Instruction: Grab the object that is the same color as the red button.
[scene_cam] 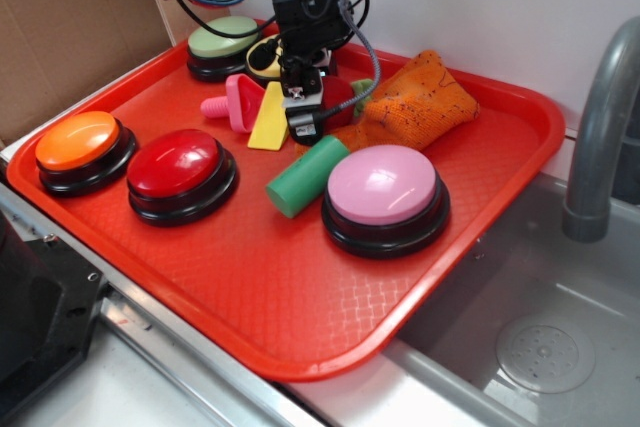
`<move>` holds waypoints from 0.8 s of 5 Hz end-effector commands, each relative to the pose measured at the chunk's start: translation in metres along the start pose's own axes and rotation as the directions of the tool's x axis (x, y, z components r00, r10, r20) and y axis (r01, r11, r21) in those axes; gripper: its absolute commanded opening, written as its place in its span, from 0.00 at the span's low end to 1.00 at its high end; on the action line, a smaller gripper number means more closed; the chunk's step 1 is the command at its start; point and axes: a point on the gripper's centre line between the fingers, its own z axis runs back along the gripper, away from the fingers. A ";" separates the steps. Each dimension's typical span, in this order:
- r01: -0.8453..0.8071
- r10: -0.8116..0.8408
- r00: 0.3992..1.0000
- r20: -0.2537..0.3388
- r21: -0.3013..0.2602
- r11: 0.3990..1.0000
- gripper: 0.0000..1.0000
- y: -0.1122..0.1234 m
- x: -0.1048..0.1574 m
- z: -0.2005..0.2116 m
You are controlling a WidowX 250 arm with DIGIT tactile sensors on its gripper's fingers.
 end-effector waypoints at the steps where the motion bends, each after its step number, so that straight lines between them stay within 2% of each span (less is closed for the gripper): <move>1: -0.124 0.120 0.991 0.061 0.068 0.990 0.00 -0.005 0.006 0.038; 2: -0.345 0.345 0.938 0.022 0.111 0.932 0.00 -0.028 -0.009 0.077; 3: -0.520 0.527 0.849 -0.015 0.146 0.842 0.00 -0.045 -0.025 0.101; 4: -0.617 0.622 0.782 -0.047 0.086 0.782 0.00 -0.065 -0.042 0.115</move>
